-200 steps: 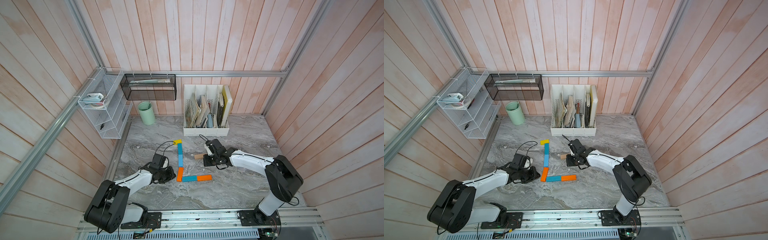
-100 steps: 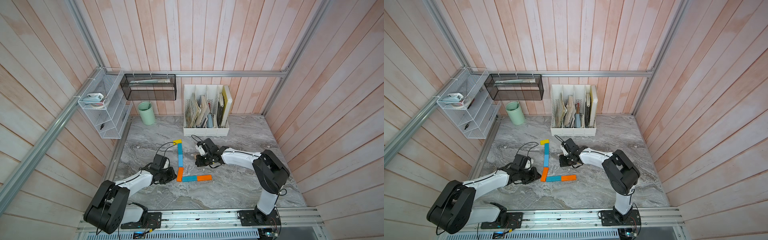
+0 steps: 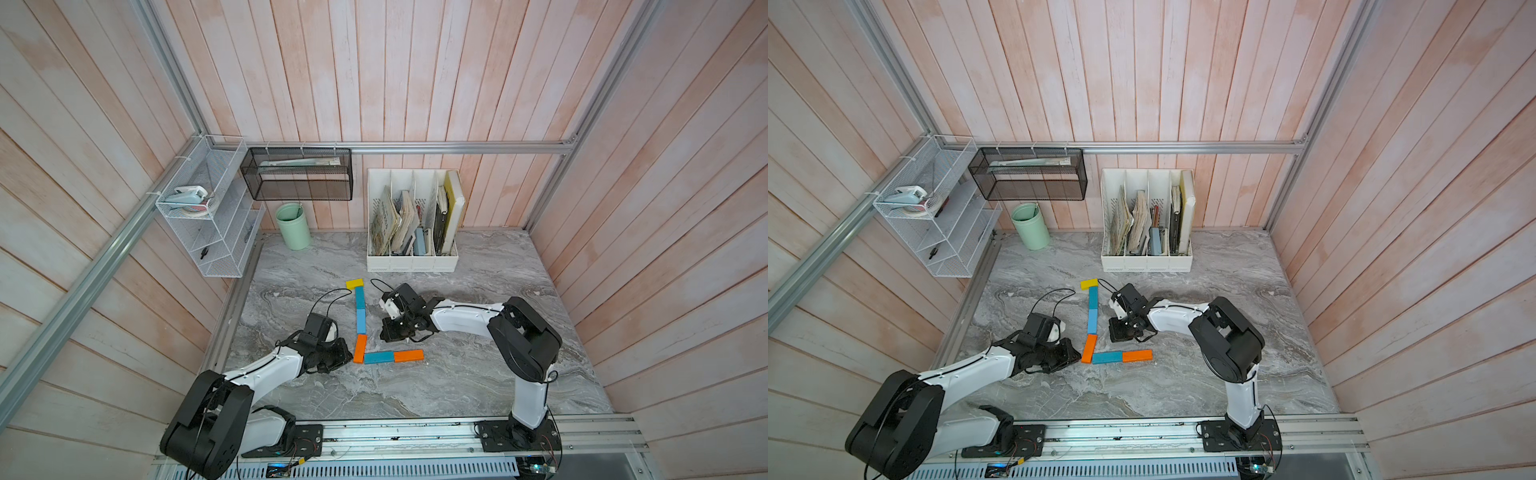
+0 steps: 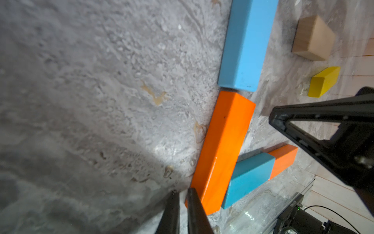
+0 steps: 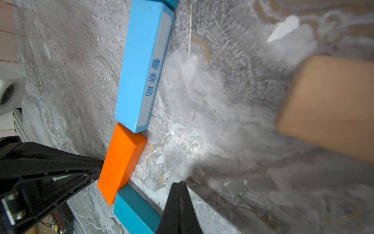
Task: Assemble a giraffe with building blocks
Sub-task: Adjust the building block at the center of the board.
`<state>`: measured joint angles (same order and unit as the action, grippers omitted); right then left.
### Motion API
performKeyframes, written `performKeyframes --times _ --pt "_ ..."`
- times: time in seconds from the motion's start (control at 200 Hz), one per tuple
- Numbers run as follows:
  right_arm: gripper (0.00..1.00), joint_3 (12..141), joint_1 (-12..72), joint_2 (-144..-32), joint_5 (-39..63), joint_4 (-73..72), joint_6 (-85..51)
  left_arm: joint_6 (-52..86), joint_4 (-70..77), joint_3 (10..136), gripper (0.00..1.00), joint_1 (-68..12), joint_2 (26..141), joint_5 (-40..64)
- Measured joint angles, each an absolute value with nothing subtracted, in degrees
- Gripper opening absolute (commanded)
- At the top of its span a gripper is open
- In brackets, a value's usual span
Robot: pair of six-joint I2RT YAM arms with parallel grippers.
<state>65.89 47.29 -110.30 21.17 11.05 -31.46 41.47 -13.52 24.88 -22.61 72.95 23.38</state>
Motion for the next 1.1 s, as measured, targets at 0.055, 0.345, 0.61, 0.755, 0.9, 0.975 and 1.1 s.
performKeyframes --times 0.055,0.345,0.61,0.755,0.9,0.975,1.1 --pt "0.00 66.17 47.46 -110.50 21.37 10.59 -31.53 41.60 -13.52 24.88 0.14 -22.74 72.95 23.38" --pt "0.00 66.48 47.75 -111.61 22.55 8.97 -31.97 41.87 -12.78 24.88 0.14 -23.68 73.47 23.59" --pt "0.00 66.52 47.97 -112.62 23.05 8.73 -32.47 42.09 -12.16 24.95 0.14 -24.08 73.87 23.59" --pt "0.00 66.54 47.97 -112.62 23.05 8.60 -32.60 42.04 -12.27 25.30 0.14 -24.08 74.24 23.57" --pt "0.00 66.54 47.97 -112.62 23.00 8.60 -32.69 41.56 -13.69 26.46 0.14 -24.29 74.78 22.09" --pt "0.00 66.52 47.97 -112.51 22.35 8.60 -32.71 41.17 -14.55 27.20 0.15 -24.34 74.94 20.47" --pt "0.00 66.32 47.97 -111.09 19.73 9.06 -32.62 40.49 -15.27 28.14 0.16 -24.10 75.50 18.98"
